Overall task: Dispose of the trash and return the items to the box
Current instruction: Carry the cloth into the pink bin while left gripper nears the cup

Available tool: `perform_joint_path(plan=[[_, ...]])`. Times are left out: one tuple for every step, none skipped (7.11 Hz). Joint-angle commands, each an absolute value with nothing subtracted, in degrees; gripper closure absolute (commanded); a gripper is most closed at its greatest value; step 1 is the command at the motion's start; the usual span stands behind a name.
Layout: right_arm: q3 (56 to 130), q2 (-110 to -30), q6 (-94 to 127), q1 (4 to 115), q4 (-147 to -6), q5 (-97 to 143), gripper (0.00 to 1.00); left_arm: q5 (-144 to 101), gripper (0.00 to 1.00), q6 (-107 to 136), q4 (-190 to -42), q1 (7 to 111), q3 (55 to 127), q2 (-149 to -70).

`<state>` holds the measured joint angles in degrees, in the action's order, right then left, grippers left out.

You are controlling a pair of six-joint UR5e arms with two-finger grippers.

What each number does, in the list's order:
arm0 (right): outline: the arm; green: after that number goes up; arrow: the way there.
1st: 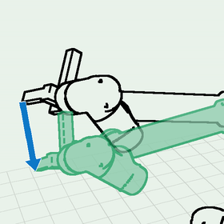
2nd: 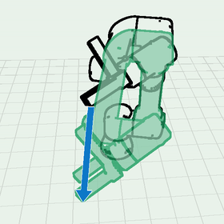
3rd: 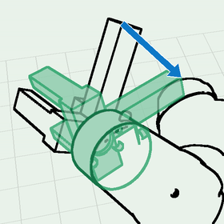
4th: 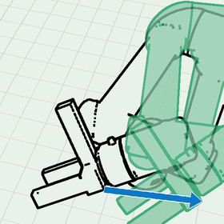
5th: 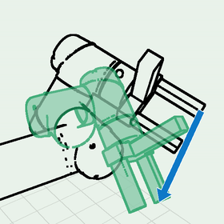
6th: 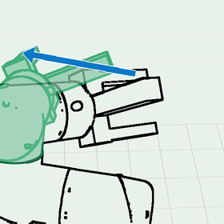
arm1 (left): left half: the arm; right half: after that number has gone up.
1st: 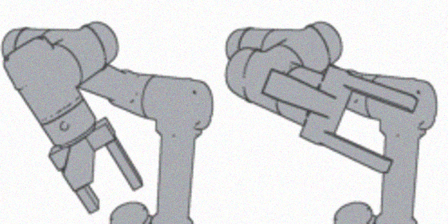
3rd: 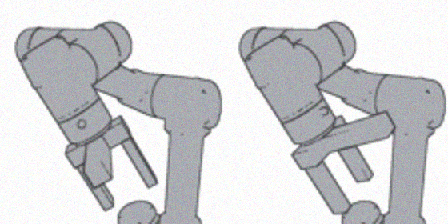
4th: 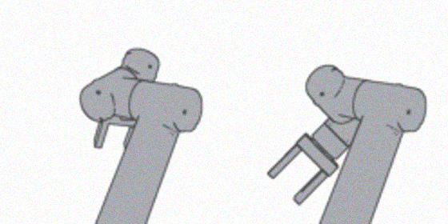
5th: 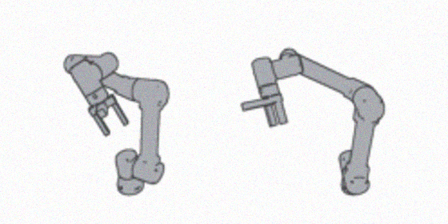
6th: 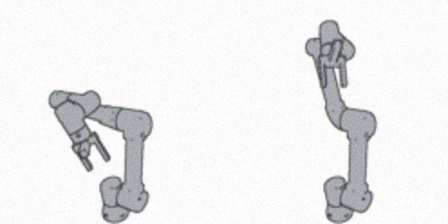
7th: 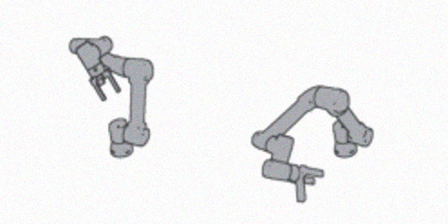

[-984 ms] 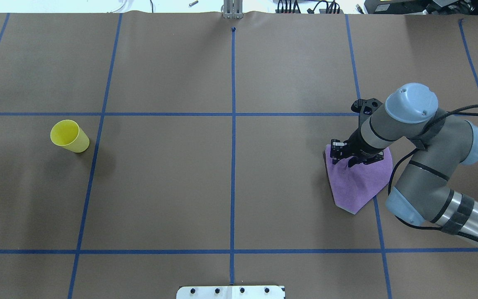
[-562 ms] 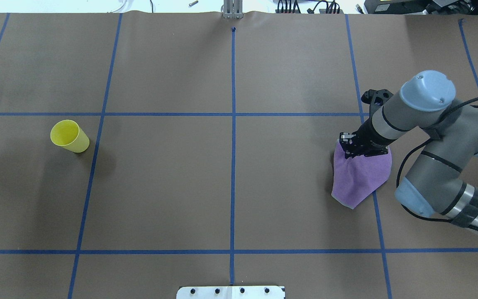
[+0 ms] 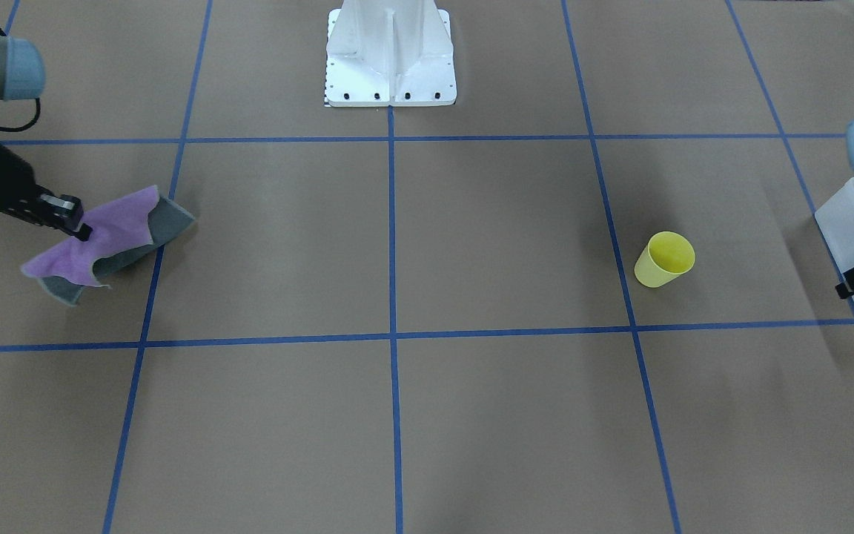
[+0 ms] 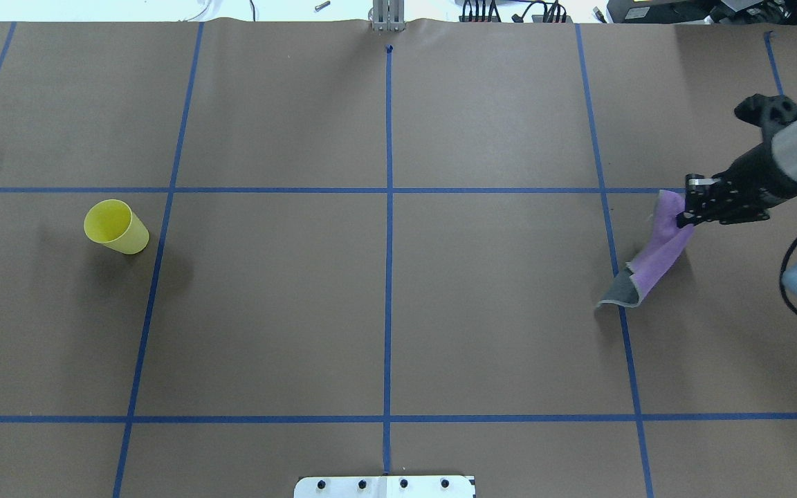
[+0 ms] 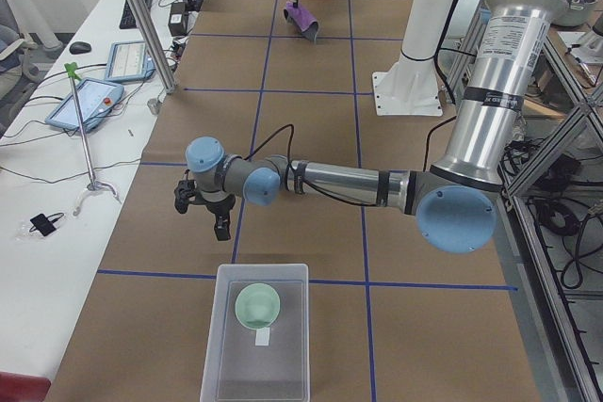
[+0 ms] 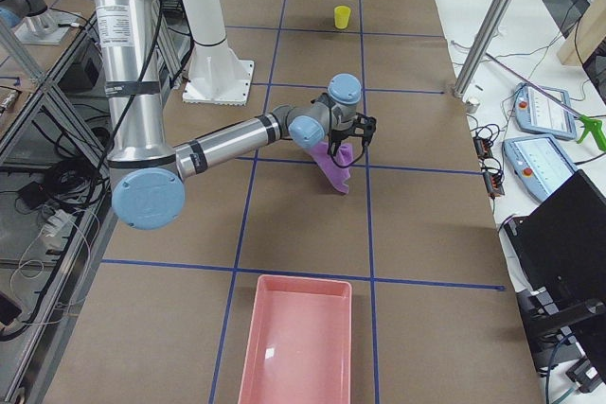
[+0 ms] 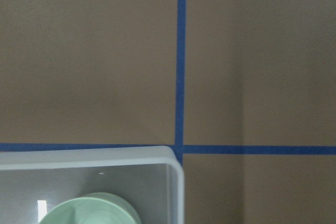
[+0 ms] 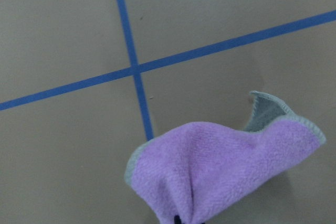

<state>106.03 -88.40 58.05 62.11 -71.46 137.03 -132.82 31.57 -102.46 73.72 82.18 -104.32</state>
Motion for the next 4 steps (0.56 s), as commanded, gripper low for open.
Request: perform_joint_path(plan=[[107.6, -98.6, 41.4, 74.6, -72.8, 141.5, 1.0, -132.7, 0.02, 40.1, -102.4, 69.2, 83.7, -107.0], [109.4, -102.2, 31.7, 79.7, -77.1, 141.5, 1.0, -132.8, 0.02, 40.3, -102.3, 69.1, 83.7, -107.7], [109.9, -102.8, 16.1, 87.0, -87.3, 141.1, 1.0, -132.9, 0.02, 40.7, -102.3, 68.8, 83.7, -107.9], [110.2, -101.0, -1.4, 94.6, -101.4, 138.0, 1.0, -132.5, 0.02, 42.4, -102.3, 67.5, 83.6, -108.6]])
